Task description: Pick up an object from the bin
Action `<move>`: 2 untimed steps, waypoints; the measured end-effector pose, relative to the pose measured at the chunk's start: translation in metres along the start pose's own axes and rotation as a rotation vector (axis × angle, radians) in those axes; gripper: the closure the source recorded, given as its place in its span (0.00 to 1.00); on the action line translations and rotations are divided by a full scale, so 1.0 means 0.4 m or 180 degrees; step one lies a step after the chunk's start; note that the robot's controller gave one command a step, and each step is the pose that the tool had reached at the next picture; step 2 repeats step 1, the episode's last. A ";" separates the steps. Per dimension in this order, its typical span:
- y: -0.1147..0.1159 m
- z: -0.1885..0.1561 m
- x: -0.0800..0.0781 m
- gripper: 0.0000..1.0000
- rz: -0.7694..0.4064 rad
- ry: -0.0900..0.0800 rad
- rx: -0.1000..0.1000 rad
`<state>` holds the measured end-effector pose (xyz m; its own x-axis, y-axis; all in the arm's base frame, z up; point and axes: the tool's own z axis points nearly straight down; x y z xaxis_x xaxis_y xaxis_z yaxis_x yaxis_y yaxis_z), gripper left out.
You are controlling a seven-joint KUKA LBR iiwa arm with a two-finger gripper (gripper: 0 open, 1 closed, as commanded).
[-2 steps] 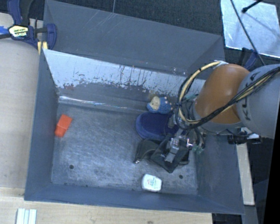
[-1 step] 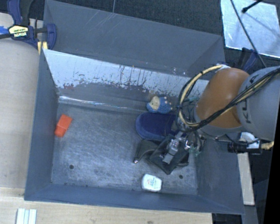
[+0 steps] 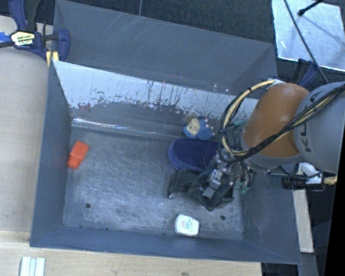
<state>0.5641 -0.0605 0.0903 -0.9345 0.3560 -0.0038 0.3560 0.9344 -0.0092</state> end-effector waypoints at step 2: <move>-0.007 -0.352 0.102 1.00 0.0077 -0.0022 -0.0039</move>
Offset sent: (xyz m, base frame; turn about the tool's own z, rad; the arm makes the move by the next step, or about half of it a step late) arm -0.0410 0.0139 0.1357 0.0257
